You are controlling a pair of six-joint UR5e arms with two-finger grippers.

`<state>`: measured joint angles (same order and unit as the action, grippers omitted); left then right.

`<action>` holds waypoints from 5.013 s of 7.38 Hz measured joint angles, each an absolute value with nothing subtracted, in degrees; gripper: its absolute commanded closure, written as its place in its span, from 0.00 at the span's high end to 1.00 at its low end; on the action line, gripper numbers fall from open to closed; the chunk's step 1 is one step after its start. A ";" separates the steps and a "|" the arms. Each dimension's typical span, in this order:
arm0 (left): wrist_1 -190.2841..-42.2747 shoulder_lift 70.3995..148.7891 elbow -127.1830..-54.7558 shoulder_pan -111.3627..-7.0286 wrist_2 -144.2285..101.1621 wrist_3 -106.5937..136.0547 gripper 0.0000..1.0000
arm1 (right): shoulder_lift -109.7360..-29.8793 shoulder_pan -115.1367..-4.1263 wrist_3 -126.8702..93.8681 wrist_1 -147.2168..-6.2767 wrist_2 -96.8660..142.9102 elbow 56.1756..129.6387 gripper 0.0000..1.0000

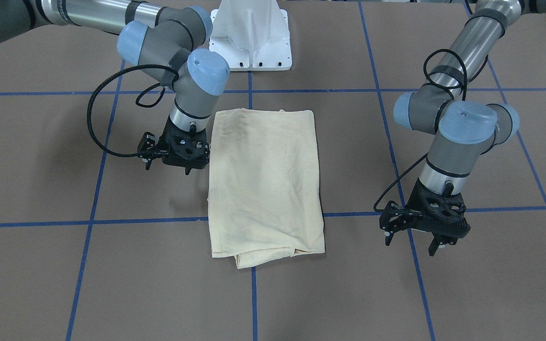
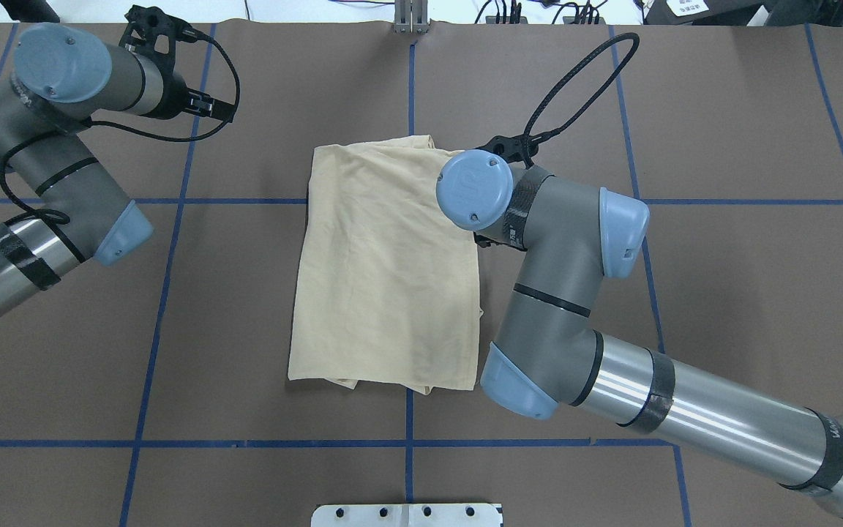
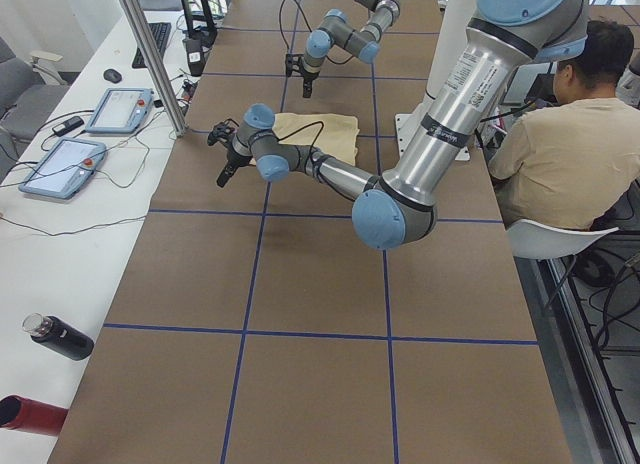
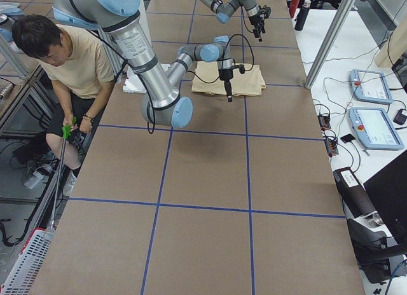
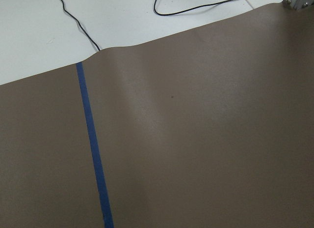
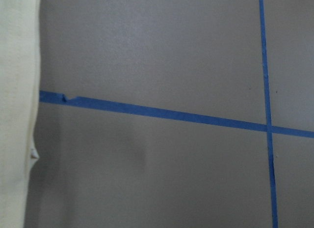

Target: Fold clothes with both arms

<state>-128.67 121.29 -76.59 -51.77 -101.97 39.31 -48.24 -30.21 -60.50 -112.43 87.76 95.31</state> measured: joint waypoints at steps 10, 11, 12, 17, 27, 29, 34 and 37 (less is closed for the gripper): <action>-127.83 100.56 -107.80 -26.24 -96.20 73.67 0.90 | -65.84 -21.52 -78.14 -83.58 85.25 112.87 1.00; -127.82 101.11 -106.77 -23.40 -94.31 76.45 0.71 | -65.88 -21.41 -78.31 -83.46 85.13 112.81 1.00; -127.86 101.84 -105.87 -21.74 -93.44 78.30 0.63 | -65.91 -21.35 -78.35 -83.43 85.10 112.79 1.00; -127.23 102.39 -105.20 -18.29 -92.98 79.91 0.60 | -65.90 -21.19 -78.31 -83.41 85.08 112.76 1.00; -127.00 102.83 -105.13 -17.11 -92.99 80.02 0.46 | -66.01 -21.09 -78.31 -83.41 85.05 112.77 1.00; -127.00 102.86 -105.12 -16.78 -92.99 80.00 0.43 | -66.01 -21.09 -78.31 -83.41 85.08 112.77 1.00; -126.92 103.05 -105.03 -16.02 -92.97 80.96 0.00 | -66.00 -21.01 -78.31 -83.41 85.08 112.69 1.00; -125.92 103.51 -105.36 -15.68 -93.00 81.56 0.00 | -65.54 -20.44 -79.46 -83.47 84.51 111.41 0.98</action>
